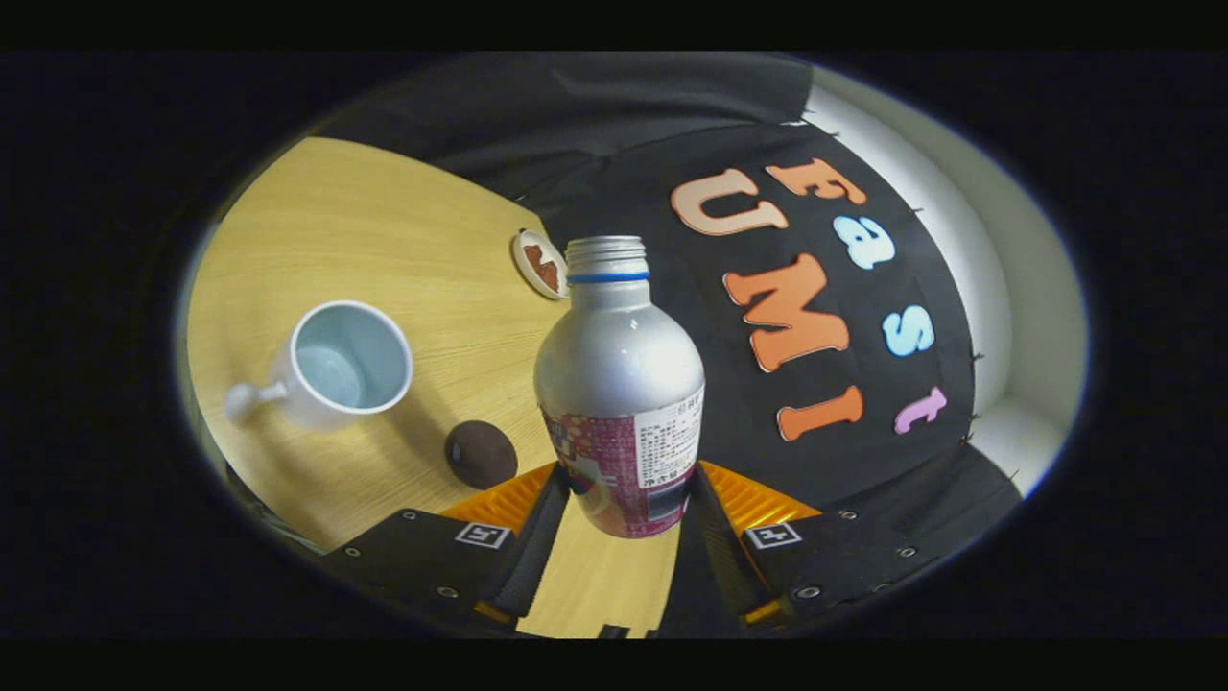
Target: Take the bottle from table, then pour the juice into the cup, finally place the bottle on the coaster
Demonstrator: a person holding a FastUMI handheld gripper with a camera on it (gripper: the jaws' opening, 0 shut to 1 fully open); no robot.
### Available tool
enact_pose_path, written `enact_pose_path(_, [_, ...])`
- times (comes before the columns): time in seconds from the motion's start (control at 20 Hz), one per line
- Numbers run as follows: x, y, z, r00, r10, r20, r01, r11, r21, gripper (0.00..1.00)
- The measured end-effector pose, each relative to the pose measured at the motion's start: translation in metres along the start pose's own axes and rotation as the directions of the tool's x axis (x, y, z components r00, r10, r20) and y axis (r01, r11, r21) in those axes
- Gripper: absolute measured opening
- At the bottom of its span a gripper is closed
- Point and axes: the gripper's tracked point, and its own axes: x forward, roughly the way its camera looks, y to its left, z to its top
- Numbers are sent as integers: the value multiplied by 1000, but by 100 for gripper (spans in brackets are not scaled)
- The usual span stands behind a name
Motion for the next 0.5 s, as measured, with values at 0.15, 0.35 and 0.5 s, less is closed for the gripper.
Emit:
enact_pose_path(0.15, [10, 11, -9, 998, 64, -12, -60, 972, 225, 74])
enact_pose_path(0.35, [21, 28, -10, 986, 169, 14, -146, 804, 577, 74])
enact_pose_path(0.5, [36, 33, -17, 983, 184, 19, -144, 694, 706, 74])
